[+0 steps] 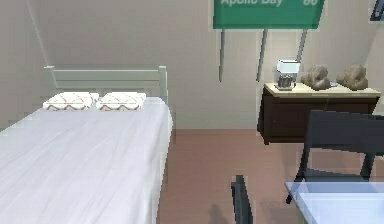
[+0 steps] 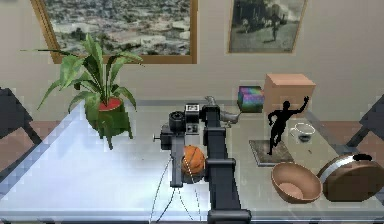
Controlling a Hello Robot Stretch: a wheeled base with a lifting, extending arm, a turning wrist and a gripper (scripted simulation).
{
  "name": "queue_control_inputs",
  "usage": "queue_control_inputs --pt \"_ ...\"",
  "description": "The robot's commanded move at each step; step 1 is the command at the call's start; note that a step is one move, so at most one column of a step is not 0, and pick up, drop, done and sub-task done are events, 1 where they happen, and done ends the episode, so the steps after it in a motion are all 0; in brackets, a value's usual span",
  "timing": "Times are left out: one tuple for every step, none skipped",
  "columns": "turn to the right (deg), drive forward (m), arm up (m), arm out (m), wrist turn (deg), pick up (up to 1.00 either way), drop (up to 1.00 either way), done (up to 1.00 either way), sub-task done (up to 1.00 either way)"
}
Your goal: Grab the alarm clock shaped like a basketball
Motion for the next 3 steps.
queue_control_inputs --pt "0.0 0.0 0.0 0.0 45.0 0.0 0.0 0.0 0.0" --pt "0.0 0.0 0.0 0.0 45.0 0.0 0.0 0.0 0.0" --pt "0.0 0.0 0.0 0.0 45.0 0.0 0.0 0.0 0.0"
